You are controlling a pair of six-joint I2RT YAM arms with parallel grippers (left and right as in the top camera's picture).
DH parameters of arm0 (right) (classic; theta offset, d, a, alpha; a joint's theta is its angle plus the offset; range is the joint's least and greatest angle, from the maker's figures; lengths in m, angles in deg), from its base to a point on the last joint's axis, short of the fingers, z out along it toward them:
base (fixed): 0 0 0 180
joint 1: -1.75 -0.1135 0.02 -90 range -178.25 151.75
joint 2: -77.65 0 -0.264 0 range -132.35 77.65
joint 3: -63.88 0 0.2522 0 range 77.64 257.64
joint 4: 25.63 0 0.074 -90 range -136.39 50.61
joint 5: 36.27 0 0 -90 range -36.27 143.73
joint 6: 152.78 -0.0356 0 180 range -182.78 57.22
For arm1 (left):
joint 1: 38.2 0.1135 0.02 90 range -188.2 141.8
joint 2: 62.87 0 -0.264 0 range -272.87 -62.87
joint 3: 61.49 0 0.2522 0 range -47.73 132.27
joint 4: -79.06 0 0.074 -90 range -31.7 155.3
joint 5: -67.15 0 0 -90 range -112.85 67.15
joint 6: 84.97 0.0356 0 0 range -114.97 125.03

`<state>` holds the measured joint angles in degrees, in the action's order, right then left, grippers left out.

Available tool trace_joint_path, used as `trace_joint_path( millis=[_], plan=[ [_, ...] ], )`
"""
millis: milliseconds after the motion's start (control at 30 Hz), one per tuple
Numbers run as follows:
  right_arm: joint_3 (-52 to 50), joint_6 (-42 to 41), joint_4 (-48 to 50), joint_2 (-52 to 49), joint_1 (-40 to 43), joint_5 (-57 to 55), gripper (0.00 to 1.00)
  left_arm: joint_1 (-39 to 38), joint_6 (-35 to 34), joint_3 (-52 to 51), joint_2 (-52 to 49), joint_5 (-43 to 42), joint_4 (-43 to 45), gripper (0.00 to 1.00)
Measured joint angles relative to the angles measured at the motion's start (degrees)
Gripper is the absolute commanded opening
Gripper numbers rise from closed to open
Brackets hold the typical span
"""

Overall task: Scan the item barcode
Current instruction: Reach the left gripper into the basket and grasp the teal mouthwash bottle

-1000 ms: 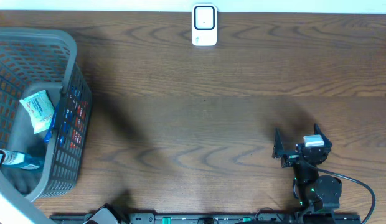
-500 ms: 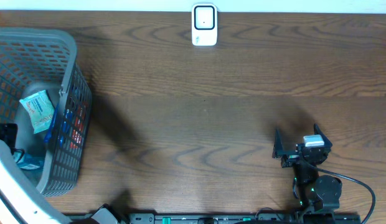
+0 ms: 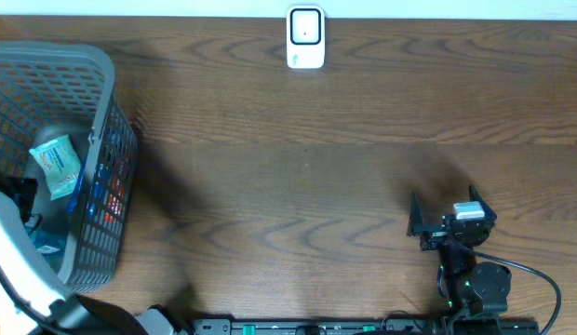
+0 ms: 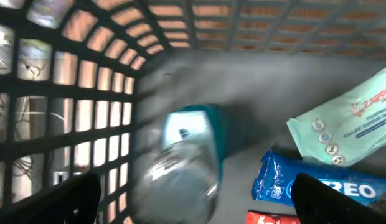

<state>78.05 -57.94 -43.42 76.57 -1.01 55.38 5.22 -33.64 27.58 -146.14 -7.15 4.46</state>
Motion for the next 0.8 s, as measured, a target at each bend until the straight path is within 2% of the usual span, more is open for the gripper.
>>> trace_joint_path(
  millis=[233,433,667,767,800],
  plan=[
    [0.0,0.0,0.0,0.0,0.0,0.0,0.99,0.8,1.5,0.0,-7.0,-1.3,0.3,0.98],
    [0.0,0.0,0.0,0.0,0.0,0.0,0.99,1.2,1.8,0.0,-8.4,-1.9,0.3,0.64],
    [0.0,0.0,0.0,0.0,0.0,0.0,0.99,1.2,2.5,-2.8,-8.0,-1.7,2.7,0.59],
    [0.0,0.0,0.0,0.0,0.0,0.0,0.99,1.2,2.7,-4.0,-7.1,-1.3,4.1,0.46],
    [0.0,0.0,0.0,0.0,0.0,0.0,0.99,1.2,2.7,-4.4,-6.8,-1.0,4.3,0.45]
  ],
)
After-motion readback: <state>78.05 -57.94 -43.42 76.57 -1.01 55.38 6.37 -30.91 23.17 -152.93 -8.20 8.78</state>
